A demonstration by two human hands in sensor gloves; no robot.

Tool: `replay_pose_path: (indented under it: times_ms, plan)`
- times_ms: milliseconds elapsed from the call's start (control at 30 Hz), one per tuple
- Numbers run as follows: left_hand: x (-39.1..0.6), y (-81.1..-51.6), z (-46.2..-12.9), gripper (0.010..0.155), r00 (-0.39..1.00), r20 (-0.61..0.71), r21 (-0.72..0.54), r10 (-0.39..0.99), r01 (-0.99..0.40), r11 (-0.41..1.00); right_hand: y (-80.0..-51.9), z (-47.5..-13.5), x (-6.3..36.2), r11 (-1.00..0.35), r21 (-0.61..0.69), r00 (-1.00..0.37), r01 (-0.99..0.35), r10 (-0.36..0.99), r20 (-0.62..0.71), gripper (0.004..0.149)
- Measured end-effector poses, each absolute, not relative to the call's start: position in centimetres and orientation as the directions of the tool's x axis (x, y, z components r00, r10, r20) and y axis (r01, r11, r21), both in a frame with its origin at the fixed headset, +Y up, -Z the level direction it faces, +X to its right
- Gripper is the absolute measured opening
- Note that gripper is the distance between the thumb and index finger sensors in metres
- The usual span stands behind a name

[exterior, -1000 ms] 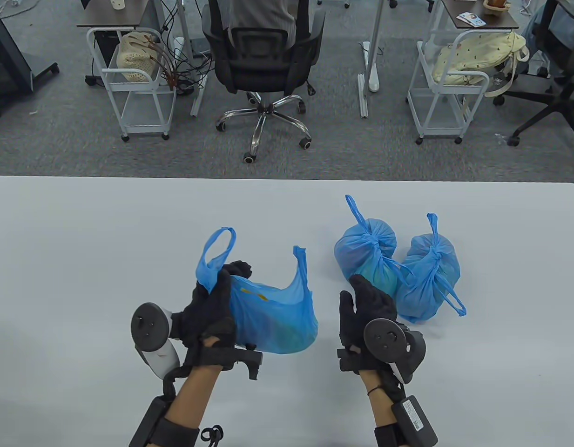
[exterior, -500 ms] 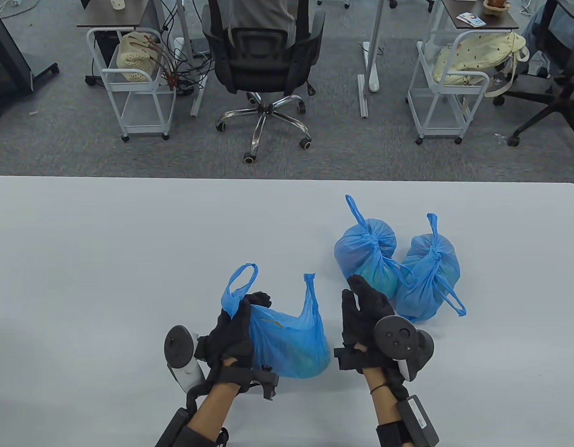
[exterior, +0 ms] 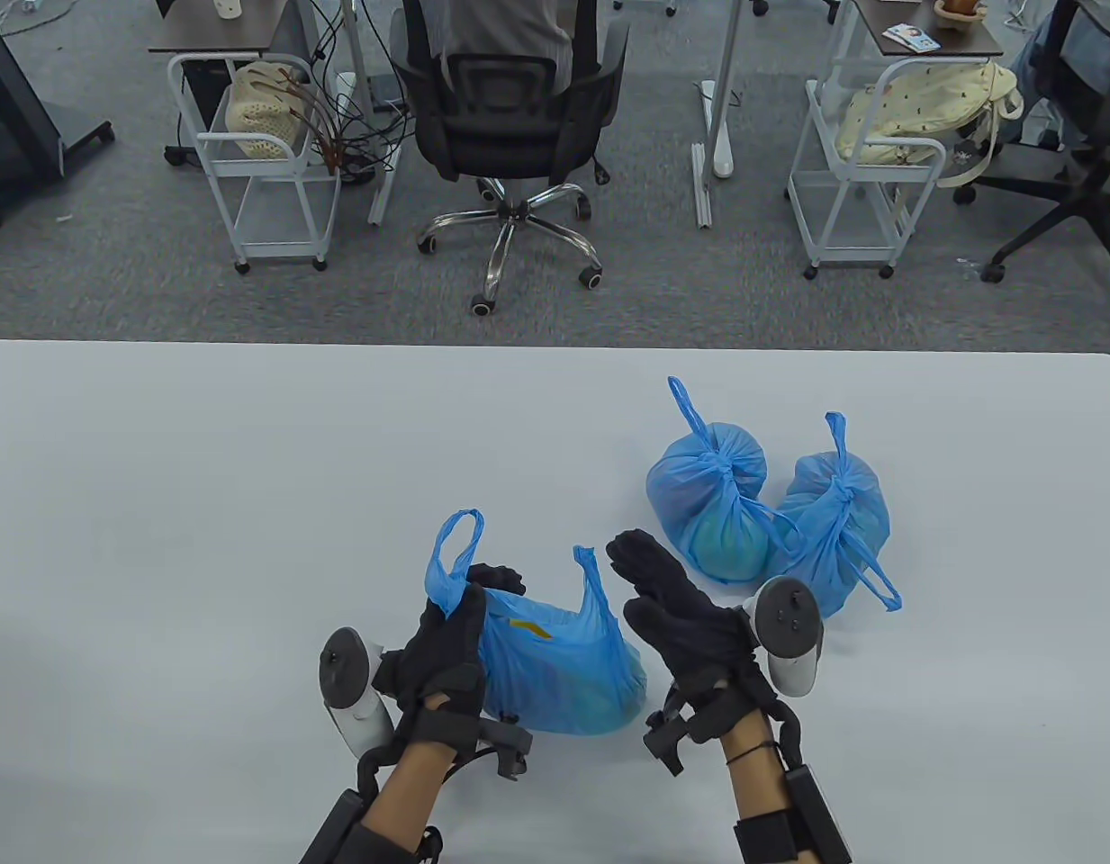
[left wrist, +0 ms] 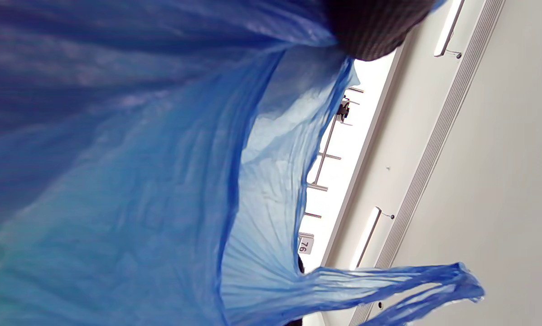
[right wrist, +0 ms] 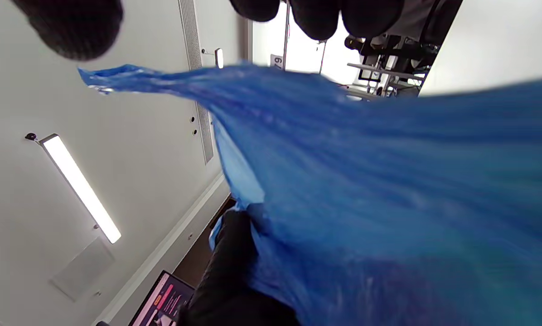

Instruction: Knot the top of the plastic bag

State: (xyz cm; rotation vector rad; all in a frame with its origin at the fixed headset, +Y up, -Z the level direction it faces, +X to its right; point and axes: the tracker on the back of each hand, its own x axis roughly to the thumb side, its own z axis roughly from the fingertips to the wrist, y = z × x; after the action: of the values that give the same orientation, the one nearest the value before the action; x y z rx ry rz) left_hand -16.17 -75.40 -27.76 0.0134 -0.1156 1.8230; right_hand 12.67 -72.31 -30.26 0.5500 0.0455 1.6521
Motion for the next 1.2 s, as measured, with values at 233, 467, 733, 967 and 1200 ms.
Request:
replay_pose_path:
  times_ms: [233,467,733,967,1200]
  plan:
    - [-16.0,-75.1,-27.8,0.040,-0.244,0.075,-0.133,0.967,-0.963,-0.233,-70.6,-29.1,9.8,-0.392,0.187,-0.293,-0.901,0.867,0.403,0.075]
    - [-16.4,-75.5,-27.9,0.040,-0.220,0.033,-0.188,0.975,-0.959,-0.210,-71.7,-29.5,10.9,-0.067,0.163,-0.017,-0.984,0.957,0.290,0.036]
    - [-16.2,-75.7,-28.3,0.039,-0.224,0.022,-0.275,0.974,-0.938,-0.210,-72.4,-30.1,11.4,0.104,0.281,0.169,-0.954,0.961,0.217,0.036]
    - [-16.5,-75.1,-28.4,0.038,-0.330,0.021,-0.341,0.944,-0.890,-0.303,-71.6,-29.6,10.9,-0.062,0.192,-0.001,-0.979,0.953,0.302,0.037]
    - [-16.8,-74.1,-28.5,0.038,-0.388,0.009,-0.407,0.922,-0.843,-0.351,-71.5,-29.5,10.7,-0.160,0.140,-0.107,-0.977,0.938,0.330,0.037]
